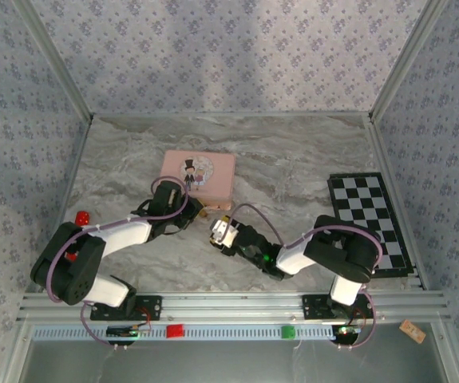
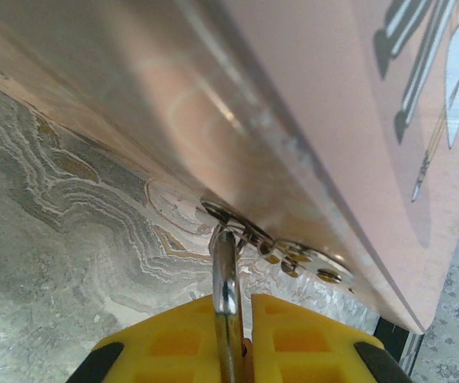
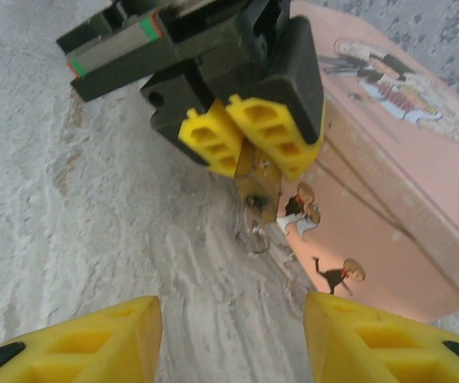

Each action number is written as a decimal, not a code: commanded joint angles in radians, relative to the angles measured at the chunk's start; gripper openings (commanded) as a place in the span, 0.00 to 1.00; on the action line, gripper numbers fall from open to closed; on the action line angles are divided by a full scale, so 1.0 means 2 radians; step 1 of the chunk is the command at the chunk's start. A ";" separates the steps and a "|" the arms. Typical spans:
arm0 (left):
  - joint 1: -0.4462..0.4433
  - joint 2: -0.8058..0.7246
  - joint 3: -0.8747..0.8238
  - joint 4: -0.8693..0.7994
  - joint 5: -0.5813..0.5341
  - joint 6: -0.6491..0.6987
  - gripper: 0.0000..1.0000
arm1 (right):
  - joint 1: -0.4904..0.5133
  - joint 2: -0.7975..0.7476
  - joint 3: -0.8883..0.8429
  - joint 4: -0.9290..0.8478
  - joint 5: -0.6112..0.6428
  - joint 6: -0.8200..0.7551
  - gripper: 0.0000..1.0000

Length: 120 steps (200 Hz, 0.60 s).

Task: Unlock the padlock with the key

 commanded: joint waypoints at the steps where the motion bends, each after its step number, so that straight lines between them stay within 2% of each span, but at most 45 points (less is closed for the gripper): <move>1: -0.001 -0.014 0.013 0.025 0.029 0.004 0.00 | 0.002 0.015 0.023 0.027 0.017 -0.022 0.50; 50: -0.006 -0.005 0.008 0.044 0.031 -0.002 0.00 | 0.004 0.042 0.051 0.022 0.036 -0.037 0.49; 120: -0.007 -0.001 0.009 0.047 0.032 -0.002 0.00 | 0.004 0.058 0.056 0.008 0.042 -0.044 0.39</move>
